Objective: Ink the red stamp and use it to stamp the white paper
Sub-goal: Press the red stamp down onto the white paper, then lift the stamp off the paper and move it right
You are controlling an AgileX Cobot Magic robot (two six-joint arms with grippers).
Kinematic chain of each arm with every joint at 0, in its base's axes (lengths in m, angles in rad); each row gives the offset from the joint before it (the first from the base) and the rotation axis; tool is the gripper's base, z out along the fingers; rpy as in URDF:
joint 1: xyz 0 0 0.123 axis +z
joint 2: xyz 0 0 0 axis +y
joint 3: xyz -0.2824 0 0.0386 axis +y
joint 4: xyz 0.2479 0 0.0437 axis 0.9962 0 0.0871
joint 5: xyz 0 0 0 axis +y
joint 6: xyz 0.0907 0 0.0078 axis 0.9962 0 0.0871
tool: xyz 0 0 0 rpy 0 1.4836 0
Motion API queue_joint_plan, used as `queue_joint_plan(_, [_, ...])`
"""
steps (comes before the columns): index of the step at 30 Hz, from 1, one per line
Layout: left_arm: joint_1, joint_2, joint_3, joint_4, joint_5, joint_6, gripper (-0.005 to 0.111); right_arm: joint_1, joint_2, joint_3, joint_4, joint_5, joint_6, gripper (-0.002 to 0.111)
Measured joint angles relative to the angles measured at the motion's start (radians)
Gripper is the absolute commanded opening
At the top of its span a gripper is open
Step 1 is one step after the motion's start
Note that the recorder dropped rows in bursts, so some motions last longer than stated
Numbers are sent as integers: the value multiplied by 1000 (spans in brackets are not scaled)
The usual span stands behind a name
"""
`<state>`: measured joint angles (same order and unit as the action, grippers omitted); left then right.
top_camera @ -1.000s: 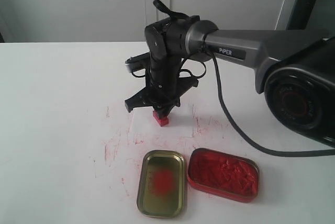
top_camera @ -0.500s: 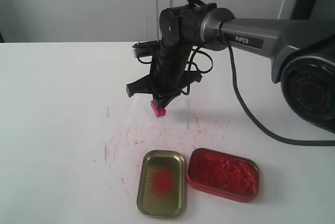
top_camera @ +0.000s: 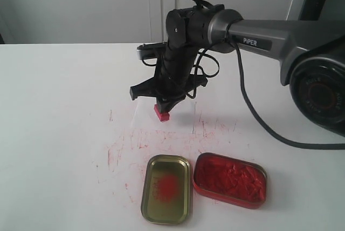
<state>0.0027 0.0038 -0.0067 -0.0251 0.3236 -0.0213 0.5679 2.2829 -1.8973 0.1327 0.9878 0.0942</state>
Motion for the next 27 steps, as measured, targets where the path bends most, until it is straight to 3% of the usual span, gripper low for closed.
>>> queue_joint_plan(19, [0, 0, 0, 0, 0, 0, 0, -9, -84, 0, 24, 168, -35, 0])
queue_joint_plan(27, [0, 0, 0, 0, 0, 0, 0, -91, -154, 161, 88, 124, -69, 0])
